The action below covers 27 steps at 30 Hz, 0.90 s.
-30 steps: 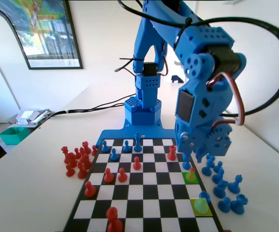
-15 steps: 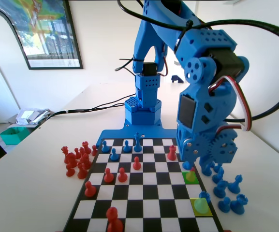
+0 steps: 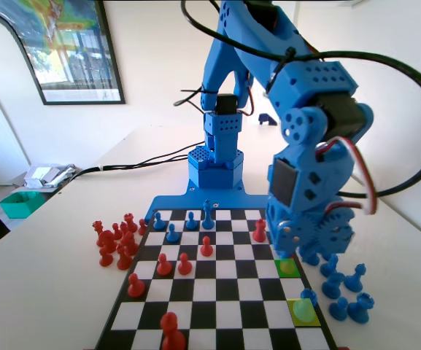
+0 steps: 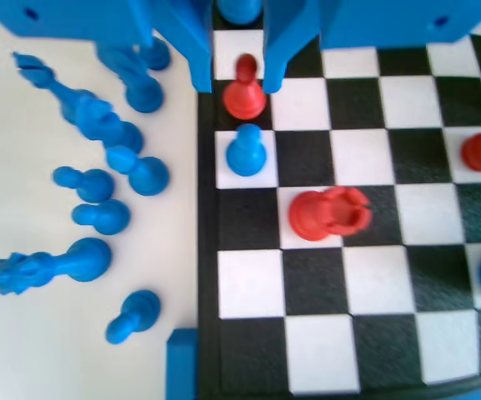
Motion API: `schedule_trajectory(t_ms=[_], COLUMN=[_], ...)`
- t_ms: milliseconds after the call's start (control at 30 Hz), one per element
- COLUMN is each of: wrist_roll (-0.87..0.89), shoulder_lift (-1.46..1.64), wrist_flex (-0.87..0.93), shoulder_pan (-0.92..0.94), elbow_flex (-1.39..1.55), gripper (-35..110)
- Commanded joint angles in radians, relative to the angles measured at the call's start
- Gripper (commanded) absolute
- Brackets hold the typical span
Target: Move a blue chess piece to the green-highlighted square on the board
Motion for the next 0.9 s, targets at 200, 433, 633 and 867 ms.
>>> schedule_trajectory(t_ms=[200, 433, 633, 867], wrist_roll=[-0.015, -0.025, -0.028, -0.034], shoulder_lift=[0.031, 0.031, 0.031, 0.032], wrist_flex=[0.006, 0.006, 0.005, 0.002], shoulder_pan=[-0.011, -0.012, -0.011, -0.011], elbow_flex=[-0.041, -0.028, -0.02, -0.008], gripper=[10, 9, 8, 8])
